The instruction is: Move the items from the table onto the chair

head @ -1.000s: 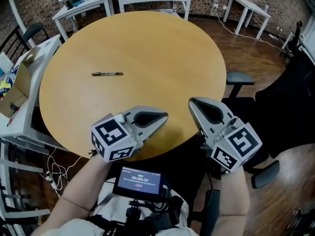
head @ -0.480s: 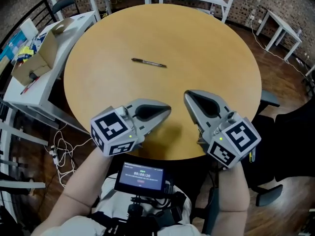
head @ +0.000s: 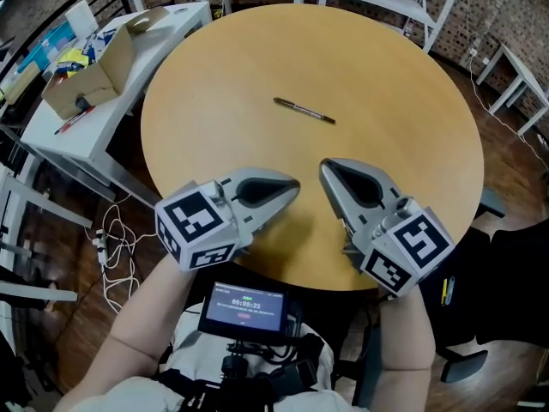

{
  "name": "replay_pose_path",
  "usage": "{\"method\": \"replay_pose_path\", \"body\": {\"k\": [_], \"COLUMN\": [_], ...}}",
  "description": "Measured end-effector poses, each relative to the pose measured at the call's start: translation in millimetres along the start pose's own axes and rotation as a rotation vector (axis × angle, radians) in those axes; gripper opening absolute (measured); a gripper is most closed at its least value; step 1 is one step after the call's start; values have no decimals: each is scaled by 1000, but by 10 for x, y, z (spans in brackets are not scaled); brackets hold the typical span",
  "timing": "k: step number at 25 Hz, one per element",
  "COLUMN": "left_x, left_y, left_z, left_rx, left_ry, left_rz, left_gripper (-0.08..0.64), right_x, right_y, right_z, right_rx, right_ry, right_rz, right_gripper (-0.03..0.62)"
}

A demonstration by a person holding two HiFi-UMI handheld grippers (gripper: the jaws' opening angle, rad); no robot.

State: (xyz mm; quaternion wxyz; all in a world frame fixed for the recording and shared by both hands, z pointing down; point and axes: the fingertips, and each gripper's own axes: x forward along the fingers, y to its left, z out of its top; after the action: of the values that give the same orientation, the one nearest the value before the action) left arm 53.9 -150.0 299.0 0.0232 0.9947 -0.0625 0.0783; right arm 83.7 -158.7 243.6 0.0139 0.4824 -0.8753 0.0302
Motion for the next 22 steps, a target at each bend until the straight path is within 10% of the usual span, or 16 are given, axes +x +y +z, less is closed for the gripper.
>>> {"method": "replay_pose_path", "body": {"k": [22], "left_x": [-274], "left_y": [124], "left_z": [-14], "left_rx": [-6], "left_ry": [-7], "left_rz": [54], "left_gripper": [8], "right_x": [189], "right_y": [152], "right_z": [-169], "right_rx": [29], "right_ry": [51], "right_rz": [46], "right_gripper": [6]}}
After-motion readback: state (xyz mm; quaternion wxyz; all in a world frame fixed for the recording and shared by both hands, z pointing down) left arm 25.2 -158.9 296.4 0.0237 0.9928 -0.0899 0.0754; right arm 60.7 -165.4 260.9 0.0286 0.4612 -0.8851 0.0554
